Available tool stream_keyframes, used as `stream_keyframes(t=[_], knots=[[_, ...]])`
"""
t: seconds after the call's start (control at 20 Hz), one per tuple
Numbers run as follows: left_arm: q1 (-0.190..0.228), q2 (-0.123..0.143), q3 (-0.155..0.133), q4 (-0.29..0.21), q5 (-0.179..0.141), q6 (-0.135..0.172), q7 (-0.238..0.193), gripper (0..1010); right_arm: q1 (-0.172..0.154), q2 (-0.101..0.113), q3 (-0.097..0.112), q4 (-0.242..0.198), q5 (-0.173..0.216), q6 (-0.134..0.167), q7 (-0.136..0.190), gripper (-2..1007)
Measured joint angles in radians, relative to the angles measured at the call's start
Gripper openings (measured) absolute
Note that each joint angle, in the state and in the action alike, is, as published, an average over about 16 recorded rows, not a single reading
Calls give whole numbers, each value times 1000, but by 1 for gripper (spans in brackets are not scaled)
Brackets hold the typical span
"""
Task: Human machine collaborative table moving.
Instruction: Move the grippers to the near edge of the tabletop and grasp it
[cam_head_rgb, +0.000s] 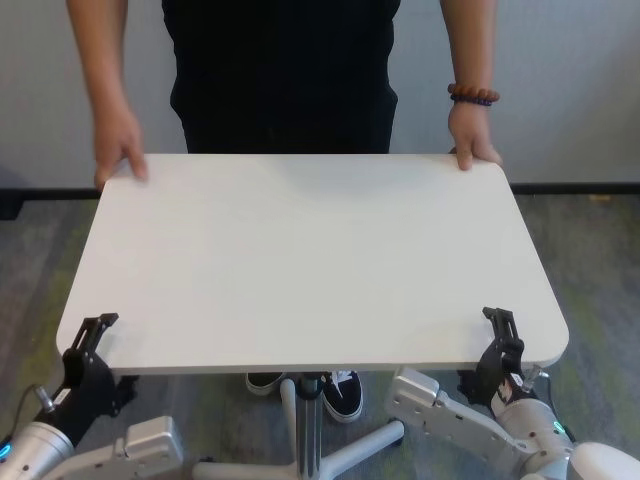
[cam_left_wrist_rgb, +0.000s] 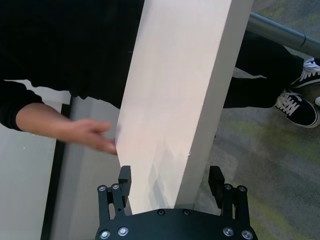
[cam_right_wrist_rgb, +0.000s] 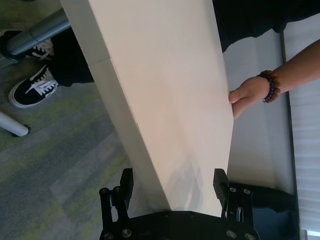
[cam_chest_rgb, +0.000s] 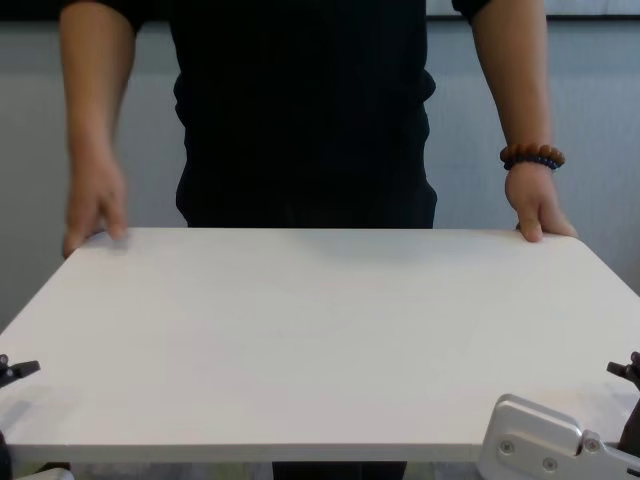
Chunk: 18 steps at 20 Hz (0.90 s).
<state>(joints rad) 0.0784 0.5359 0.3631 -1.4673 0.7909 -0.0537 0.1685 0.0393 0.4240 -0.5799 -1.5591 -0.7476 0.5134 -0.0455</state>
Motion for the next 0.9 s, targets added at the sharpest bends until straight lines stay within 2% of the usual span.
stream_keyframes(t=[0.9], knots=[[0,0,0,0,0,0,0,1003,-17,-20,24,8,-58,-11,-36,1001]])
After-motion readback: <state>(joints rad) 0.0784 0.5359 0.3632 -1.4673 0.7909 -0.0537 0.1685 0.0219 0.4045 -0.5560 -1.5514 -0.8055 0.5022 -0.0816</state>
